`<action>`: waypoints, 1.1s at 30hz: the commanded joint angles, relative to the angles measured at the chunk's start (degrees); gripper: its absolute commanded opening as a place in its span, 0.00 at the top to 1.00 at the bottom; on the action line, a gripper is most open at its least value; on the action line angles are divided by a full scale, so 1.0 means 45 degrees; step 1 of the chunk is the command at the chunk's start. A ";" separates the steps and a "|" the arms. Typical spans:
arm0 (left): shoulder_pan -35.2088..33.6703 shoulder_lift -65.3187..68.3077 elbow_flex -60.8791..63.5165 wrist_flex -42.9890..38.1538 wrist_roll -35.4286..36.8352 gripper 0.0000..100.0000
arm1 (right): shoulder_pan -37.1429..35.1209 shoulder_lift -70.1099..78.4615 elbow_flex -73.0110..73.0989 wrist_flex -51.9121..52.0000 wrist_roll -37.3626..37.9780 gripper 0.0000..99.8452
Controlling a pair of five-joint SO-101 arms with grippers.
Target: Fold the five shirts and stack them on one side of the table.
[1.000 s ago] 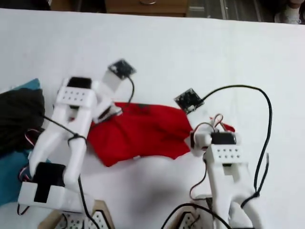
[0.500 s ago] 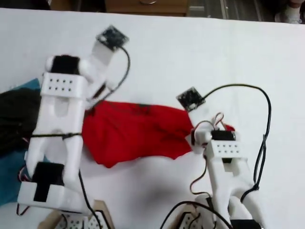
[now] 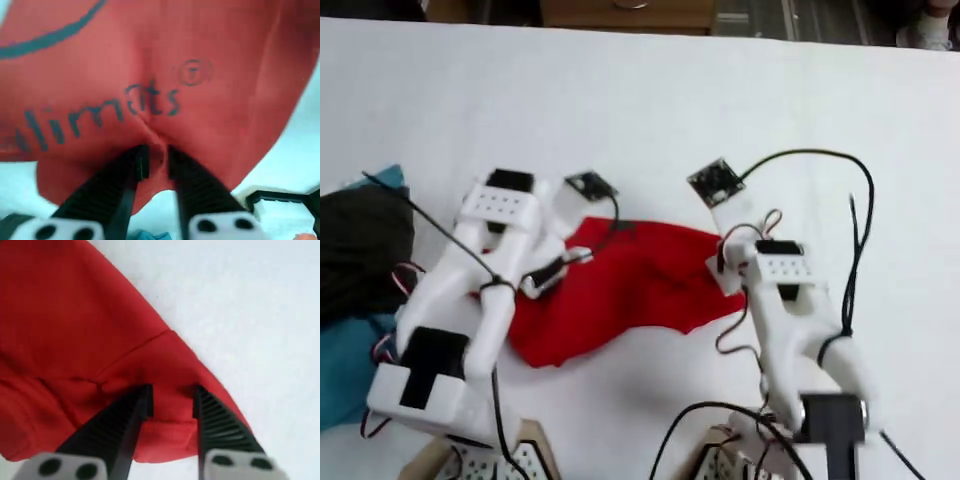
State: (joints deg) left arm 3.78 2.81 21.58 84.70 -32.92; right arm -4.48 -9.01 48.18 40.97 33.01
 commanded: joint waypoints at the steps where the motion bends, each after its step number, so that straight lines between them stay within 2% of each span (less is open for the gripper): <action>1: 0.0234 -0.0078 -0.0088 -0.0078 -0.0117 0.75 | 0.0068 0.0830 -0.1035 0.0596 -0.0020 0.78; 5: 0.0156 -0.0020 -0.0791 -0.0059 -0.0117 0.76 | 0.0127 0.1065 -0.1172 0.0830 -0.0020 0.76; 8: 0.0176 0.0098 -0.0635 -0.0742 -0.0332 0.76 | 0.0147 0.1065 -0.1153 0.1143 -0.0020 0.77; 12: 0.0156 0.1016 -0.0479 -0.1895 -0.0547 0.88 | 0.0166 0.1065 -0.1153 0.1748 -0.0020 0.79; 15: 0.0195 0.2188 -0.1026 -0.2012 -0.0508 0.96 | 0.0479 0.1045 -0.1172 0.2061 0.0020 0.79; 17: 0.0137 0.2950 -0.1846 -0.1895 -0.0449 0.98 | 0.0811 0.1045 -0.1172 0.2081 0.0059 0.79; 21: -0.0078 0.3946 -0.4796 -0.0781 -0.0430 0.98 | 0.1241 0.1045 -0.1172 0.2042 0.0059 0.79; 29: -0.0176 0.4200 -1.3158 0.3028 -0.0469 0.98 | 0.1221 0.1065 -0.1153 0.2081 0.0059 0.79; 33: -0.0645 0.4200 -1.4584 0.3204 -0.0430 0.98 | 0.1182 0.1065 -0.1153 0.2081 0.0059 0.79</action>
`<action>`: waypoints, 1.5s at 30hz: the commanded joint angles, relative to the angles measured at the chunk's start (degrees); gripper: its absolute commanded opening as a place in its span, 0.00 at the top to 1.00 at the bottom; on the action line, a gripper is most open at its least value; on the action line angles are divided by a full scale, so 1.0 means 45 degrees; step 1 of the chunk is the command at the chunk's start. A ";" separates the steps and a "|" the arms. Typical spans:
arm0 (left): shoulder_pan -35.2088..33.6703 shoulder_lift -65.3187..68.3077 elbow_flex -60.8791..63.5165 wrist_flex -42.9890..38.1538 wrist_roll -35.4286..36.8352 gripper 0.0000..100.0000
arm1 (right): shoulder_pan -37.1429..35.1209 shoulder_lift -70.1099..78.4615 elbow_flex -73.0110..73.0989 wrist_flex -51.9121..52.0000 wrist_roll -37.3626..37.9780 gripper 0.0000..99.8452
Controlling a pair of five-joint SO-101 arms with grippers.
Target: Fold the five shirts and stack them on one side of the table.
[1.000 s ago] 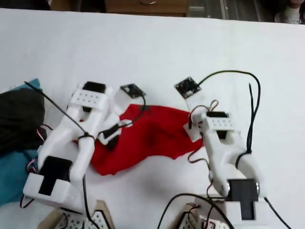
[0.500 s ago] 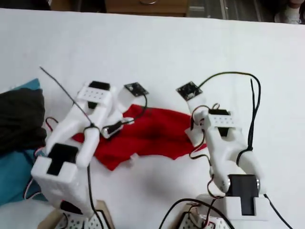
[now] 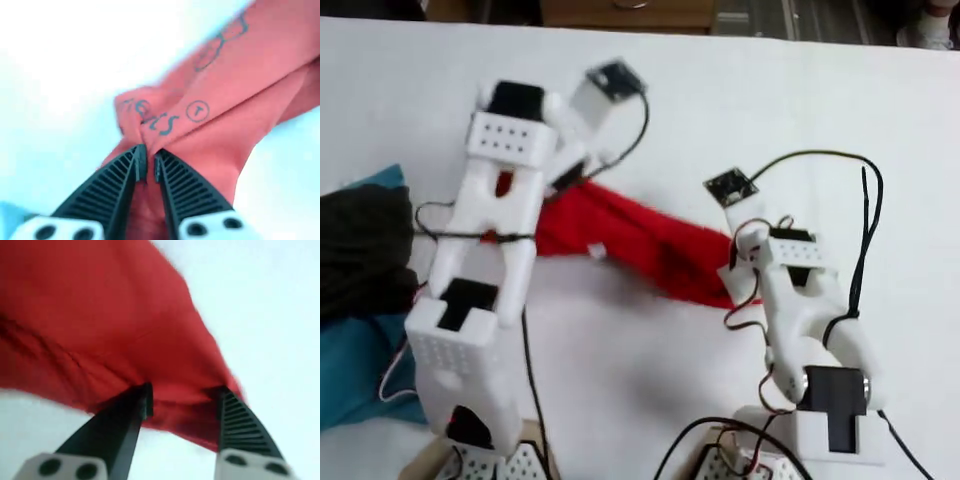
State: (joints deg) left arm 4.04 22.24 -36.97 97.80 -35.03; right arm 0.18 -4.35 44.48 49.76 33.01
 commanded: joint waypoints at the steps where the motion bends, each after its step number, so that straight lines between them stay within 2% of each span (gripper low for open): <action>1: -0.0840 -0.0117 -0.1631 0.0293 0.0039 0.98 | 0.0147 0.0029 -0.0332 0.0127 0.0059 0.79; 5: -0.1192 -0.0098 -0.1162 0.0449 -0.0078 0.97 | 0.0166 0.0029 -0.0332 0.0088 0.0059 0.78; 8: -0.1348 -0.0117 -0.0244 0.0469 -0.0742 0.97 | 0.0205 0.0029 -0.0352 -0.0088 0.0059 0.78; 11: -0.1661 -0.0117 0.0518 0.0469 -0.1035 0.90 | 0.0088 0.0029 -0.0352 -0.0225 0.0039 0.77; 16: -0.2110 -0.0117 0.1319 0.0391 -0.1055 0.76 | -0.1827 0.0010 -0.0332 -0.0127 0.0000 0.70; 21: -0.2637 -0.0117 0.1299 0.0371 -0.1055 0.76 | -0.3937 0.0127 -0.1074 -0.0186 -0.0078 0.69; 27: -0.3966 -0.0234 0.1299 0.0469 -0.1543 0.76 | -0.4015 0.0400 -0.2442 -0.0205 -0.0664 0.69; 30: -0.4669 -0.0234 0.1280 0.0469 -0.1582 0.76 | -0.3917 0.1495 -0.3145 -0.0205 -0.0664 0.74; 38: -0.5880 -0.0176 0.1397 0.0840 -0.1543 0.76 | -0.2862 0.4405 -0.5919 0.0049 -0.0684 0.99; 42: -0.6056 -0.0098 0.1495 0.0821 -0.1543 0.76 | -0.2315 0.4230 -0.7853 0.1455 -0.0625 0.98; 45: -0.5861 -0.0117 0.2198 0.0723 -0.1524 0.76 | -0.2139 0.3604 -0.9846 0.3175 0.0137 0.98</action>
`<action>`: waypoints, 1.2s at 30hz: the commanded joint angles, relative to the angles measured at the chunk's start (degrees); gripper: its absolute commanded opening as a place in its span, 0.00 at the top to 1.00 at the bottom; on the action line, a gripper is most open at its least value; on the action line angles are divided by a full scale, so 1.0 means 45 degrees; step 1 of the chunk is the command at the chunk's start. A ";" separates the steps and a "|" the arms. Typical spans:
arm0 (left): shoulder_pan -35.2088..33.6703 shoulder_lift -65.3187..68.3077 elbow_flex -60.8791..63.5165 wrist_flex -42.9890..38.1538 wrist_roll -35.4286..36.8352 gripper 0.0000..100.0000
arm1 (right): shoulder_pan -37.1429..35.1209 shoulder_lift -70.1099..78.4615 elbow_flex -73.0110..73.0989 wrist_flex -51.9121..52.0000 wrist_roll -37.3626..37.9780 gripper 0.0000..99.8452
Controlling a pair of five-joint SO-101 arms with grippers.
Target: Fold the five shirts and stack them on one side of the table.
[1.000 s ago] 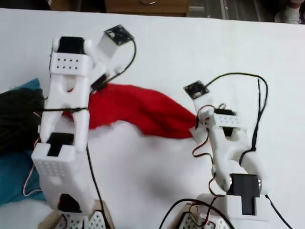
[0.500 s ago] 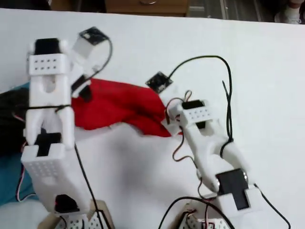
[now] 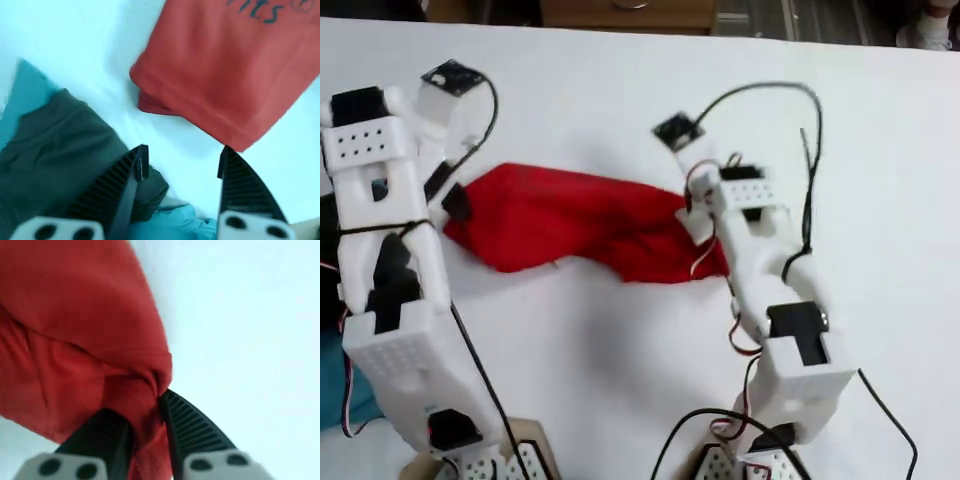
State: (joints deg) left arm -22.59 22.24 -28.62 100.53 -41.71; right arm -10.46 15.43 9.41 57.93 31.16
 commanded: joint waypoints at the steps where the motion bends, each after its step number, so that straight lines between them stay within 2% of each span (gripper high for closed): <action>1: 0.0156 -0.0098 0.0713 0.0098 -0.0039 0.76 | 0.0225 -0.1065 -0.2735 0.1983 0.0821 0.98; 7: 0.0391 -0.0117 0.2569 -0.0840 0.0000 0.76 | 0.0244 -0.2979 -0.6232 0.5284 0.1192 0.98; 12: 0.0391 -0.0156 0.3018 -0.0996 0.0000 0.76 | 0.0947 -0.4484 -0.7814 0.6926 0.1915 0.98; 19: 0.0391 -0.0215 0.2940 -0.0996 0.0000 0.76 | 0.3409 -0.5734 -1.0139 0.7277 0.3223 0.98; 22: 0.0391 -0.0215 0.2940 -0.0996 0.0000 0.76 | 0.4718 -0.5753 -1.1272 0.7297 0.3106 0.98; 26: 0.0391 -0.0215 0.2940 -0.0996 0.0000 0.76 | 0.5656 -0.5734 -1.2210 0.7219 0.1778 0.98; 30: 0.0391 -0.0215 0.2979 -0.0996 0.0000 0.76 | 0.5167 -0.5753 -1.2484 0.7355 0.0176 0.98; 36: 0.0313 -0.0234 0.2999 -0.0977 0.0000 0.76 | 0.1104 -0.5714 -1.0569 0.8098 -0.0391 0.98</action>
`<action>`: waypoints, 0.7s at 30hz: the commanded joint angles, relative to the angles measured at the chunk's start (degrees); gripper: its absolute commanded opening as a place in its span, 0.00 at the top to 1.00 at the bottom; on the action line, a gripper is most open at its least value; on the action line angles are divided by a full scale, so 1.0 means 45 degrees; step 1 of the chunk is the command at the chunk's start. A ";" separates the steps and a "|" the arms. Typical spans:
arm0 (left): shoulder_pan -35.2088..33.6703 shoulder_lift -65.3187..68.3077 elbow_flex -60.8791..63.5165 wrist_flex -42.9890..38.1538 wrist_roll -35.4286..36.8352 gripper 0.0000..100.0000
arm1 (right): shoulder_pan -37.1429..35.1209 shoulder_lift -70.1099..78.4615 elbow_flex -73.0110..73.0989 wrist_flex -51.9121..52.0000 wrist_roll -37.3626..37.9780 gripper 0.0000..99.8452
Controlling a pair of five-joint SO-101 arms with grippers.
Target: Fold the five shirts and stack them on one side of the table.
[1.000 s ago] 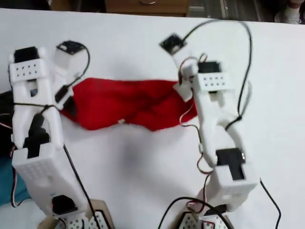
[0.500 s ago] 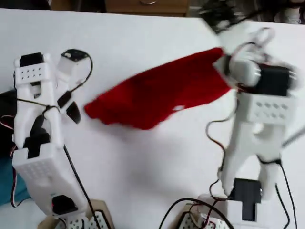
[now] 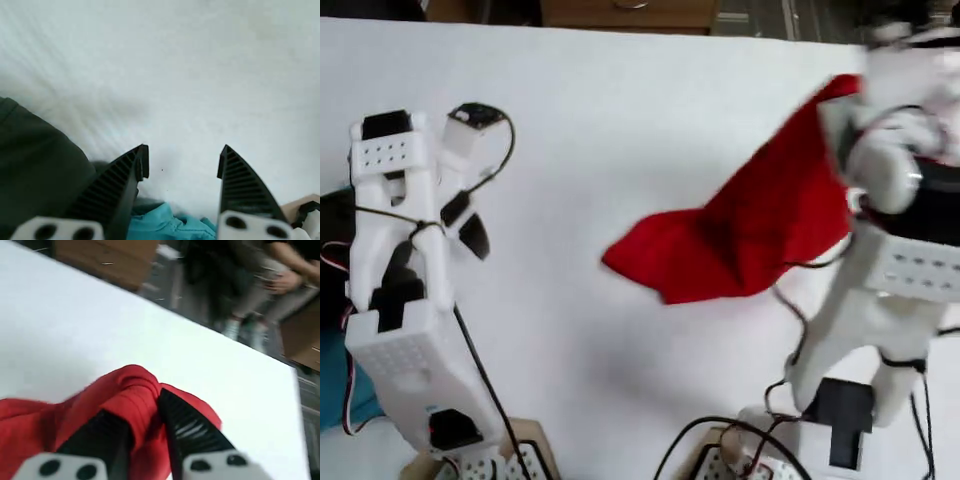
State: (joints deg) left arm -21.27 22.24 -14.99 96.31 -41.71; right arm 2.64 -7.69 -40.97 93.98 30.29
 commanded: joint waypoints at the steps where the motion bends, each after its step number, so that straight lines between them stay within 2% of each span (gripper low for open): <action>1: 0.0000 -0.0234 -0.0029 -0.0020 -0.0020 0.76 | -0.2432 -0.0557 0.1114 -0.0029 -0.0391 0.98; 6: -0.0664 -0.0254 -0.0186 -0.0098 -0.0098 0.76 | -0.5226 -0.0576 0.4396 -0.1123 -0.1758 0.98; 11: -0.1387 -0.0254 -0.0987 0.0176 -0.0078 0.75 | -0.6867 -0.0576 0.7521 -0.2491 -0.0996 0.98; 14: -0.1328 -0.0234 -0.1065 0.0664 -0.0078 0.75 | -0.6750 -0.0596 0.8557 -0.2745 -0.0059 0.93; 19: -0.0664 -0.0117 -0.1026 0.0801 -0.0020 0.75 | -0.5050 -0.0615 0.8400 -0.3096 0.0274 0.66; 21: -0.0234 -0.0215 -0.0791 0.0801 0.0000 0.75 | -0.4249 -0.0498 0.8791 -0.3526 0.0430 0.60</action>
State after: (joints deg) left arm -25.14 22.24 -17.63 98.77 -41.71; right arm -21.19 -7.78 -2.55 80.44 31.34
